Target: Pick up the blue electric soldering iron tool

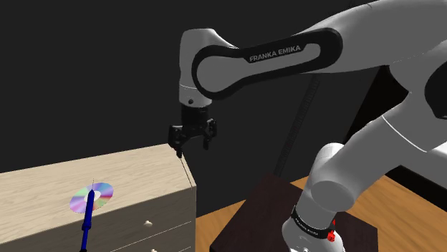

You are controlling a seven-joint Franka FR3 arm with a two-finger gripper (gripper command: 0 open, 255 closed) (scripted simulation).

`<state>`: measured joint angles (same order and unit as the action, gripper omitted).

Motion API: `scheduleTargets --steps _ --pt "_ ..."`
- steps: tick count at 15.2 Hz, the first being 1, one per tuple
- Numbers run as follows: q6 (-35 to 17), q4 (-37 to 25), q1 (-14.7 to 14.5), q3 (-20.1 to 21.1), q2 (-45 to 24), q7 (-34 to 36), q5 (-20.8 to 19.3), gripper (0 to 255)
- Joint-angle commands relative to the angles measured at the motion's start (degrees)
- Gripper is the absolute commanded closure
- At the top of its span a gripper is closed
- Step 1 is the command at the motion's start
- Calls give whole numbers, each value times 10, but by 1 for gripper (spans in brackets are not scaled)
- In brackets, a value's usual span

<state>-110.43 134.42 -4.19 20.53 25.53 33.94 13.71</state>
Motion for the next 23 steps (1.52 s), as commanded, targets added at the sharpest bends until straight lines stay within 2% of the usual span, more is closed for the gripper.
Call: scheduleTargets --steps 1,6,12,15,19,23 --pt "-29 -19 1 23 -38 32 -2 0" --pt "-89 -78 5 76 -135 118 -34 0" --pt "-137 -175 -2 120 -269 240 -121 0" --pt "-147 -236 -21 126 -341 302 -178 0" --pt "-143 -331 -64 114 -436 374 -249 0" --pt "-128 -429 -109 95 -517 420 -297 0"
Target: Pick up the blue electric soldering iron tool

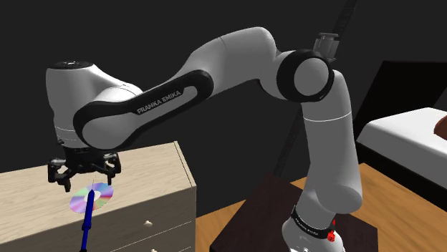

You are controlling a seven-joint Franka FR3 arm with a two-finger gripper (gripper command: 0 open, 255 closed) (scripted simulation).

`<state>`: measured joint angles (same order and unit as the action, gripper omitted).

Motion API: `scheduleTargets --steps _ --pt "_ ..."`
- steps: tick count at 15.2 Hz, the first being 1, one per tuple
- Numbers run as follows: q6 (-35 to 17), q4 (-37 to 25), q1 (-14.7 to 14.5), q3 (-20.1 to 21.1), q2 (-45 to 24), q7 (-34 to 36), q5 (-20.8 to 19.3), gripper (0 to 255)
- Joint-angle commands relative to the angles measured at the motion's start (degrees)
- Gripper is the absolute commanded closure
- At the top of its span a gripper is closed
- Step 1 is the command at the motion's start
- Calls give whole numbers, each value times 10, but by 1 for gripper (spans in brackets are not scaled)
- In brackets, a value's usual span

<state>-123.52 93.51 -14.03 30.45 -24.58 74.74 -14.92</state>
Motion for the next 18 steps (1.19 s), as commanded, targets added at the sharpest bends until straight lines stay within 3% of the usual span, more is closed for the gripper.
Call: scheduleTargets --steps 1,9,10,18 --pt "-4 -15 -11 -5 -18 13 -12 0" --pt "-44 9 -15 -13 -37 22 -26 0" --pt "-44 8 -16 -13 -38 23 -26 255" --pt "-44 8 -16 -13 -37 23 -26 255"
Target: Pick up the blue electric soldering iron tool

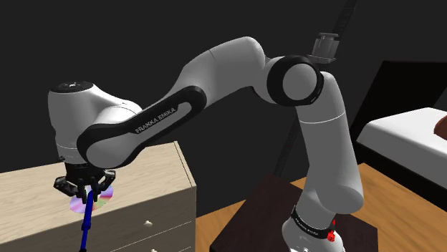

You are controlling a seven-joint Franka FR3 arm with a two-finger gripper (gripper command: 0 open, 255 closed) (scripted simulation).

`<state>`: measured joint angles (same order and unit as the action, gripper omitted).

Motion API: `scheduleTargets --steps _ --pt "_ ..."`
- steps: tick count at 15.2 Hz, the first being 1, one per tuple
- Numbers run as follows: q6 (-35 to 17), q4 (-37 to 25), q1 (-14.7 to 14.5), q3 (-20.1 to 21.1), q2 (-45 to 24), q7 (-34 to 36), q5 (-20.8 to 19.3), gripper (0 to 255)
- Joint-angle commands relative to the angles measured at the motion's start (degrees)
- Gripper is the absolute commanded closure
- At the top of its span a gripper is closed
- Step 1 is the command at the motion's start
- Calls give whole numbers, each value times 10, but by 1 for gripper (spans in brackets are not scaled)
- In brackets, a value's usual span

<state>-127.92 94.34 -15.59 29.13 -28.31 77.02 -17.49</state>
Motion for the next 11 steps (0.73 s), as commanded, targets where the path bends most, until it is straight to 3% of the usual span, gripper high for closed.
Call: scheduleTargets --steps 1,11 --pt "0 0 1 0 0 -1 0 255" --pt "63 -39 5 11 27 -14 20 255"
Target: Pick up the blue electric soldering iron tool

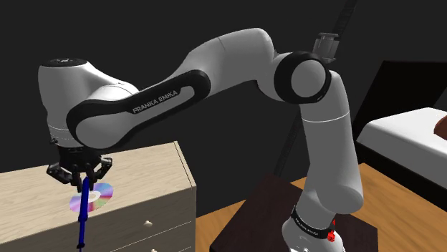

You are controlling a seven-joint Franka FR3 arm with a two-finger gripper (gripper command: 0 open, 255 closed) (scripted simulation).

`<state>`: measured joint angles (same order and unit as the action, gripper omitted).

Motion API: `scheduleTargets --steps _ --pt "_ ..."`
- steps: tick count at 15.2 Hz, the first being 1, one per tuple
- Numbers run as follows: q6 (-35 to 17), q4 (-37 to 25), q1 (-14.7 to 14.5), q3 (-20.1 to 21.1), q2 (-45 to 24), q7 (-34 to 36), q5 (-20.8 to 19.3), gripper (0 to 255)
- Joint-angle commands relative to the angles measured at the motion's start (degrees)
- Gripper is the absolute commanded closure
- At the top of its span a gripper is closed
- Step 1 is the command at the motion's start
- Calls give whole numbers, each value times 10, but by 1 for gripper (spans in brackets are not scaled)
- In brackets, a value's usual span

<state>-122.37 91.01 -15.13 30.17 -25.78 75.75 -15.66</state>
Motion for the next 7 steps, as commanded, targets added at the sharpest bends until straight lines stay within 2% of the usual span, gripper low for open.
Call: scheduleTargets --steps 1,7 --pt "14 -10 0 2 4 -3 3 255" --pt "42 -32 0 5 11 -8 9 255"
